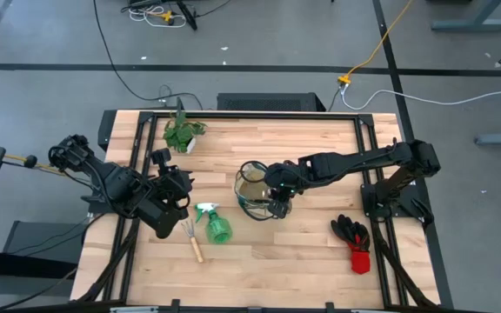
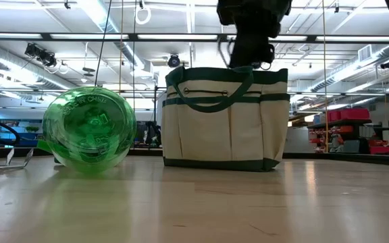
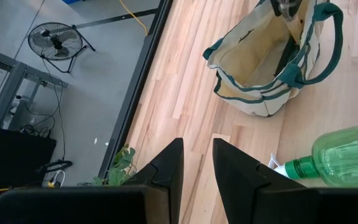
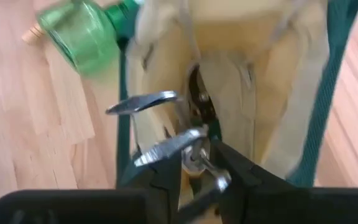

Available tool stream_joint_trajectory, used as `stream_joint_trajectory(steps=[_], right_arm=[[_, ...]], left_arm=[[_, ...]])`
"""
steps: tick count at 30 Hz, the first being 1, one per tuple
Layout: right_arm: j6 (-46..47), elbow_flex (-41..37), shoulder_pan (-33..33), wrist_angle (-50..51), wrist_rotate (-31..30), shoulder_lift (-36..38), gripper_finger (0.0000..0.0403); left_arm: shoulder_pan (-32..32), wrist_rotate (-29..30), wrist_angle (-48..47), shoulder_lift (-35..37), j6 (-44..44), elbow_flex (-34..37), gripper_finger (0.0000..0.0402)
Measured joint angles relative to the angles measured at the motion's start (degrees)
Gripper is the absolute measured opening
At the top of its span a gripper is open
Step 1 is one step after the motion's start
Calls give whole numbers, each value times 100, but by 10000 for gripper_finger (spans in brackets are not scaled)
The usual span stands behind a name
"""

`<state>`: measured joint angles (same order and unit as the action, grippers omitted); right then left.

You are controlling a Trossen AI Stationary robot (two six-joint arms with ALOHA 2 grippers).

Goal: Pick & Place Garden tools in Gardening bag
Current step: Put the top brown hand rake into the white gardening bag, then put the green spray bottle into the white gardening bag

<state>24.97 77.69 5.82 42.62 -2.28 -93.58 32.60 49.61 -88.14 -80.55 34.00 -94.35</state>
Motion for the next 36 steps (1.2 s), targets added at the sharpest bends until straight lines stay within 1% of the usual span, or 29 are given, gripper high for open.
stream_joint_trajectory(steps=[4,8,15,28,36], right_arm=[[-129,0,0,-308,0,0,83],[-163,0,2,-258,-213,0,87],[-168,0,2,-305,-229,0,93],[-190,0,39,-697,39,0,94],[-190,0,374,-1159,41,0,94]], left_arm=[[0,-1,-2,0,0,0,92],[2,-26,0,0,28,0,92],[2,-261,-2,0,34,0,92],[0,-338,-2,0,35,0,92],[0,-340,1,0,168,0,92]])
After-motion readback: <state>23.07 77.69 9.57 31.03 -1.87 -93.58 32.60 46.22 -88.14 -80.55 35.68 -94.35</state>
